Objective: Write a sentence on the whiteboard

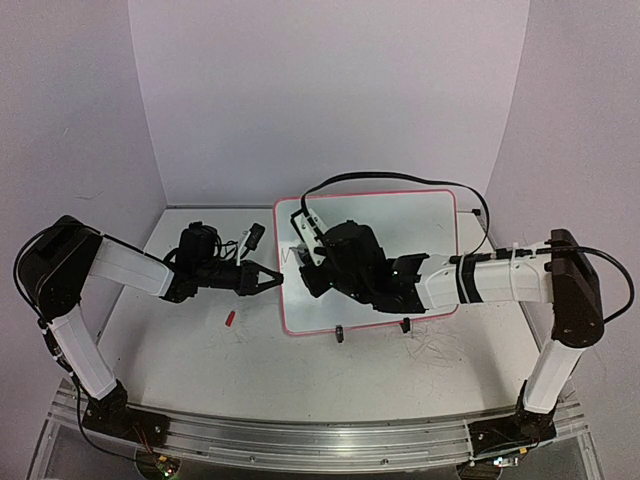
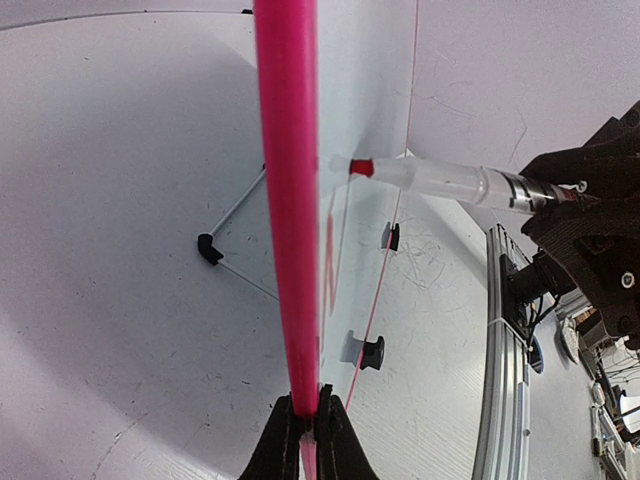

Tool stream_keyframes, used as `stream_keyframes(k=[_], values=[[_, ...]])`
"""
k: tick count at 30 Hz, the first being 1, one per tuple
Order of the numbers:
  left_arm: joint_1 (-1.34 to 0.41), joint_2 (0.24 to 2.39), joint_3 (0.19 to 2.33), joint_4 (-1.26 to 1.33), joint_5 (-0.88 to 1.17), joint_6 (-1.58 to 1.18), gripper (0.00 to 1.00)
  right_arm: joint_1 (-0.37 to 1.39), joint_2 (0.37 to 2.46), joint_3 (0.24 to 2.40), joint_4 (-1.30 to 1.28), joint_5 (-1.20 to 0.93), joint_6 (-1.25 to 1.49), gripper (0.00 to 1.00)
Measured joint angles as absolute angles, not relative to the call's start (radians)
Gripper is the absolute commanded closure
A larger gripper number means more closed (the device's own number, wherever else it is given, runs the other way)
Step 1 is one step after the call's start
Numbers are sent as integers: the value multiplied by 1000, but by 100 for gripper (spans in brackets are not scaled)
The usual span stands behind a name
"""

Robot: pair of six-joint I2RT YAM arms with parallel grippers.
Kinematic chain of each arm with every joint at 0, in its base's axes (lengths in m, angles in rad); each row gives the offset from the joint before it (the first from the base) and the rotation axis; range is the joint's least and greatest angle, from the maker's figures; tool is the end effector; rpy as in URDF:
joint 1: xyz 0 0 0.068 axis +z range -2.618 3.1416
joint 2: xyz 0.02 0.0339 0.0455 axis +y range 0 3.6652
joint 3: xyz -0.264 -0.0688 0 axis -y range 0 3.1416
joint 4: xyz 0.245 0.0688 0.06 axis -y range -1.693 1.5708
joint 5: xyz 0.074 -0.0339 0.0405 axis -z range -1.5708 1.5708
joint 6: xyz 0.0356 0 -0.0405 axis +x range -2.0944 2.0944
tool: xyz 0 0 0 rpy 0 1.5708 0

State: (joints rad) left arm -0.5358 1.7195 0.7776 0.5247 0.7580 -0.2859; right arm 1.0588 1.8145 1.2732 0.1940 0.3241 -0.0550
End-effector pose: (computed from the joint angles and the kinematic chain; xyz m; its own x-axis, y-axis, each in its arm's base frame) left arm 0.2825 -0.1962 0.1713 -0.5912 0.1129 -0.7986 0.7759 0.3496 -0.5251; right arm 0.2185 0.3657 0.2582 -0.1291 -0.3361 -0.9329 -0.6878 0.7080 -0.1599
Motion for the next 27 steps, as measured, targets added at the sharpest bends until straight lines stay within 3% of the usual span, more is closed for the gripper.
stream_keyframes(k=[27], values=[[-536,1720,778,524,757,-284,100,1075,1810,1220,183,296,-23,100]])
